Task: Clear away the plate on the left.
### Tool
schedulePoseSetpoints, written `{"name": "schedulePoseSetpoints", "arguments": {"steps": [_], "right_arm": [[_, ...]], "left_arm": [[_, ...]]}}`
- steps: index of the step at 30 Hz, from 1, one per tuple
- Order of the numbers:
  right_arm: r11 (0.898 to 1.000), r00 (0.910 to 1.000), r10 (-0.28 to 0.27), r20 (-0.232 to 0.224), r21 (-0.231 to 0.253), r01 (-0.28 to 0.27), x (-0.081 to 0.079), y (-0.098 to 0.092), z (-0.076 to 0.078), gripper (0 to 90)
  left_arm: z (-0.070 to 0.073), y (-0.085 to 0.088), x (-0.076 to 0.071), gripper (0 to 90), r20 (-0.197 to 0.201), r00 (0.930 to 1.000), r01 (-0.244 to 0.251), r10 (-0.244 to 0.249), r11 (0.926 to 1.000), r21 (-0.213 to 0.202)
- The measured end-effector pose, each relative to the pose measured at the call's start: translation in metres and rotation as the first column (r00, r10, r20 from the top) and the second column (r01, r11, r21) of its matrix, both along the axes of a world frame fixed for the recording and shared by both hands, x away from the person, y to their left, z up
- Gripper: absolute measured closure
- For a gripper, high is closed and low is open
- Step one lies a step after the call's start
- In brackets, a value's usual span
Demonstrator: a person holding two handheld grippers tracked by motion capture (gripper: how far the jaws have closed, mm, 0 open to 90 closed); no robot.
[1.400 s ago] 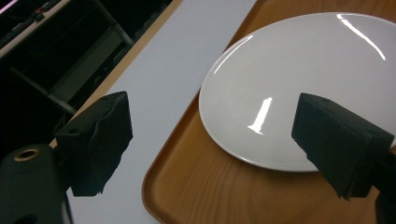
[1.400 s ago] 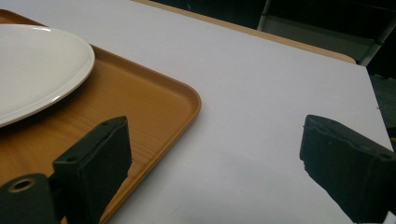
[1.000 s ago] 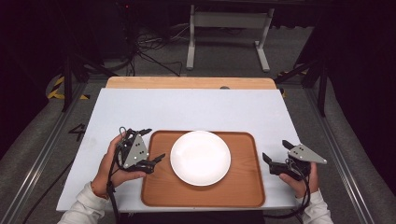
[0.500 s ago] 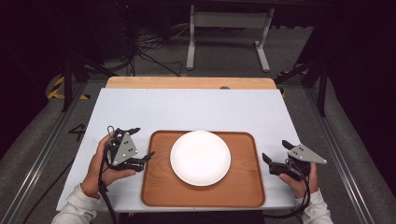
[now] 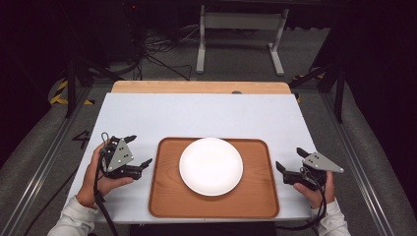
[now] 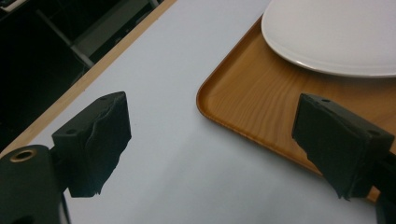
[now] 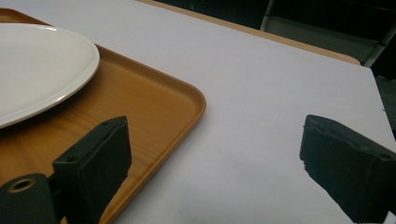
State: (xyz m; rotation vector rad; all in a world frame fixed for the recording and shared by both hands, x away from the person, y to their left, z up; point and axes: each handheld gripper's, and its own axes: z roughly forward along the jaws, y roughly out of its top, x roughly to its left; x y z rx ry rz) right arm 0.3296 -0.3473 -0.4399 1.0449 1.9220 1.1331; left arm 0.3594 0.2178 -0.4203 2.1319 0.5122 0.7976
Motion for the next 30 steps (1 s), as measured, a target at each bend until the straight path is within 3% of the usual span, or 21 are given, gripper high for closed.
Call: {"name": "schedulePoseSetpoints", "arguments": {"steps": [14,19,27,30], "right_arm": [[1.0,1.0,-0.002,-0.003,0.01,0.002,0.001,-0.002,-0.001,9.6],[1.0,1.0,-0.001,-0.003,0.007,0.001,0.001,-0.002,-0.001,9.6],[1.0,1.0,0.001,0.005,-0.002,-0.001,0.0,-0.003,-0.001,9.6],[1.0,1.0,0.0,0.01,-0.003,0.0,-0.001,-0.004,0.0,9.6]], "left_arm": [[-0.013,0.025,0.006,12.8,-0.06,0.9967,-0.055,0.054,0.9984,-0.011],[-0.016,0.032,0.006,12.9,-0.064,0.9956,-0.069,0.068,0.9974,-0.018],[-0.022,0.045,0.0,13.0,-0.09,0.9916,-0.099,0.093,0.9929,-0.066],[-0.024,0.053,-0.004,13.1,-0.108,0.9891,-0.112,0.1,0.9879,-0.108]]}}
